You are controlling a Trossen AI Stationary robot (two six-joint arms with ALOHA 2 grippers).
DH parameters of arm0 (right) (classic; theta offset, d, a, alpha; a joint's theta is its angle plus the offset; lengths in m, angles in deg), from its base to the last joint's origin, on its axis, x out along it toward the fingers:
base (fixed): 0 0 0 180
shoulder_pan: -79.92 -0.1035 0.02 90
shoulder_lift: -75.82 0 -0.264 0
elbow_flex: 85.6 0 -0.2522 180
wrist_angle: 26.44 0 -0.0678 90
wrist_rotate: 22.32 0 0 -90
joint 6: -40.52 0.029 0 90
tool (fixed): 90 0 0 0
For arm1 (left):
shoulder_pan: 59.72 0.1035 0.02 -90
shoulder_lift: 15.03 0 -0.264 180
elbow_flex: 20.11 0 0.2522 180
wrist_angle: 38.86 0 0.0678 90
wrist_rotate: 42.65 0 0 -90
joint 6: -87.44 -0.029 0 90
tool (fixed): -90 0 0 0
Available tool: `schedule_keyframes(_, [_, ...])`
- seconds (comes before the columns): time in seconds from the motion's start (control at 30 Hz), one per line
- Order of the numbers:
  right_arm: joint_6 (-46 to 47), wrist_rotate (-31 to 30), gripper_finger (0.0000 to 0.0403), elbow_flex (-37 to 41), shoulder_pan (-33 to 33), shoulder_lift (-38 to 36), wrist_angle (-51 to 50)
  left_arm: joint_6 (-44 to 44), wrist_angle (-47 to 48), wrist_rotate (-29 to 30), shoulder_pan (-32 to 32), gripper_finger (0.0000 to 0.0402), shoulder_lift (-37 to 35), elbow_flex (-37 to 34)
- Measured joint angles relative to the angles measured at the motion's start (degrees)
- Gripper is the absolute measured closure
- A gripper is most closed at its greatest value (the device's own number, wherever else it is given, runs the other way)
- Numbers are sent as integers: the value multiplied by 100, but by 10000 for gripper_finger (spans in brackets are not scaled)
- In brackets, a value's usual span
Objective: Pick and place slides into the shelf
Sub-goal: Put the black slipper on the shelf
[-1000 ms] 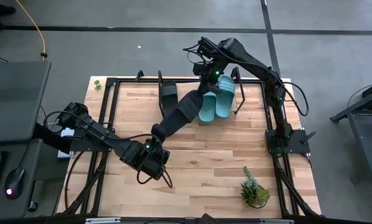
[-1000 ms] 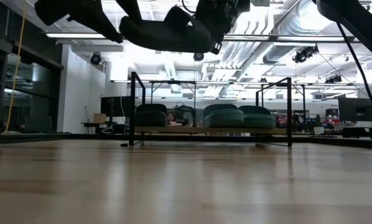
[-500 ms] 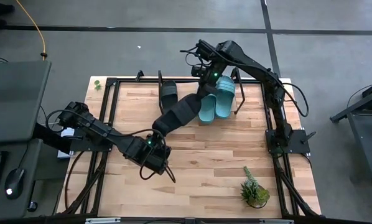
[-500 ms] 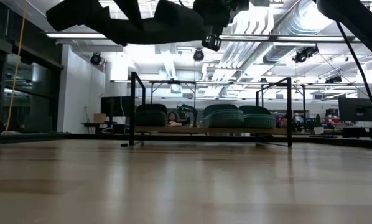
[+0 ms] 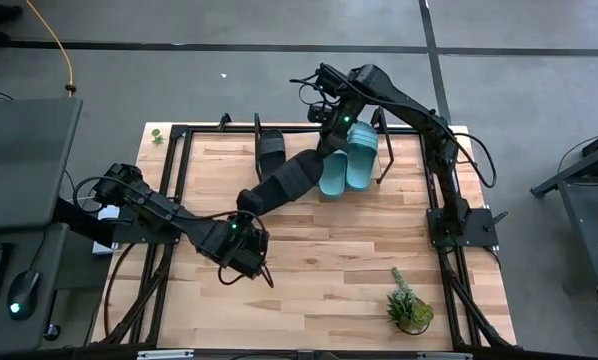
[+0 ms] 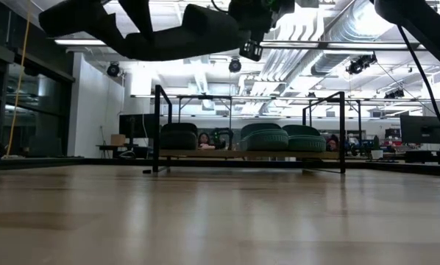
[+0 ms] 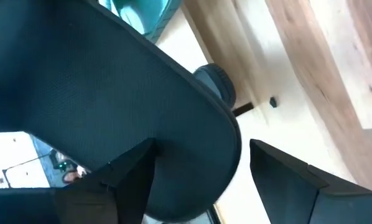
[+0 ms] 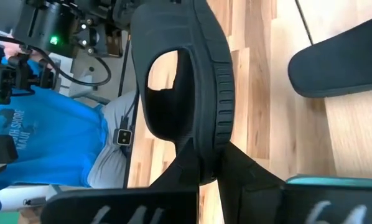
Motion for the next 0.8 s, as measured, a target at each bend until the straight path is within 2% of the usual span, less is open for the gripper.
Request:
schedule_keyframes(0.23, [13,49,401,0,-3,0,-6,-27,-17,-121,-69,161,0,-62])
schedule_keyframes(0.47, [79,367,401,0,-56,4,-2,-1,-60,-122,-66,161,0,-419])
schedule_keyframes(0.57, [96,383,401,0,-67,7,3,217,219,-83,-94,161,0,-522])
schedule_keyframes(0.8, [110,302,402,0,-4,6,7,1171,1349,701,-497,160,0,-474])
